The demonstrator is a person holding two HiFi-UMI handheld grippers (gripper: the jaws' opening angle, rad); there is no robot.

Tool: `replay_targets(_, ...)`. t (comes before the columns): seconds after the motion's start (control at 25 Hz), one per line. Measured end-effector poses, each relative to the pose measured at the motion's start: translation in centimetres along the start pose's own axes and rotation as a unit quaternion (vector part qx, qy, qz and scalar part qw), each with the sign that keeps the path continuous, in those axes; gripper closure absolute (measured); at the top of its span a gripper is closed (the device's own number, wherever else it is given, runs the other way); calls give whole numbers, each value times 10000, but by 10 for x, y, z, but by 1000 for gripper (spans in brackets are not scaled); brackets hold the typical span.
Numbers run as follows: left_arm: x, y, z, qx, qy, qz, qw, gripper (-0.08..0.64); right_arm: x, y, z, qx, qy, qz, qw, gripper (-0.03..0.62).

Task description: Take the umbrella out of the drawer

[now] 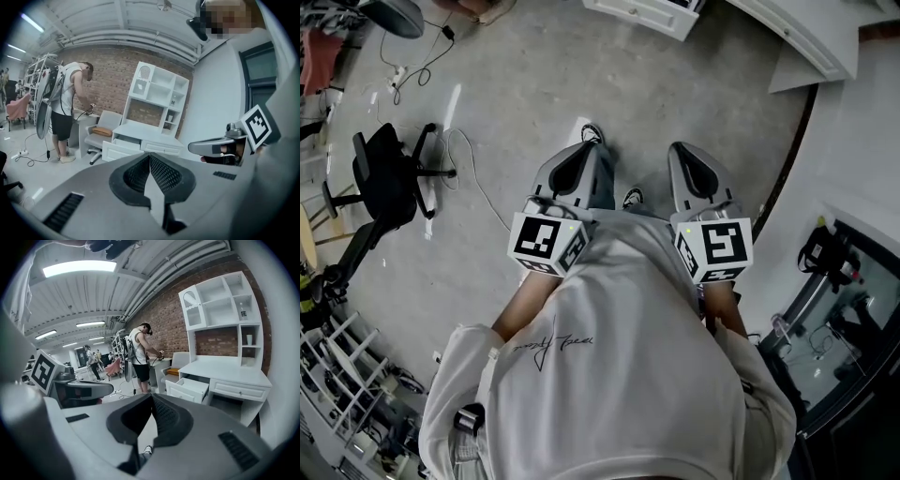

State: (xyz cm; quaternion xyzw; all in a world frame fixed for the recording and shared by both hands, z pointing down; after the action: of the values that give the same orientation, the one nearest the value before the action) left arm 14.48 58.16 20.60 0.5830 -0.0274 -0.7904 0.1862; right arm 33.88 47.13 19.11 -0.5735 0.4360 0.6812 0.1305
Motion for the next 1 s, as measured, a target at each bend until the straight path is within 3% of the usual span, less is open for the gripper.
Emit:
replay_targets(0.24, 28, 21, 55, -8, 7, 77, 10000, 543, 32, 61, 13, 259, -108, 217, 9994, 568)
replay_targets(0.56, 66, 40, 125, -212, -40, 105, 9997, 543, 69, 125, 30, 177, -105, 427, 9989, 568)
replay_targets(1.0, 97, 55, 179, -669, 178, 13, 9976, 543, 111, 177, 56, -88, -283, 323, 9990, 568)
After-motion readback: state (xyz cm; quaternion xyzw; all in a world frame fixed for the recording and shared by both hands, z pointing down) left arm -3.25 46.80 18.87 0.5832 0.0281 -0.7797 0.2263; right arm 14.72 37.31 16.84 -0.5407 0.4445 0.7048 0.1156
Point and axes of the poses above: the fingertips, and each gripper's own axes: y forward along the fingers, z to its left, x out of its top, the point moved 10 cm from there along -y, backward along the fingers, and after that the axes turned 11 degrees about -x, right-handed, at the moved point
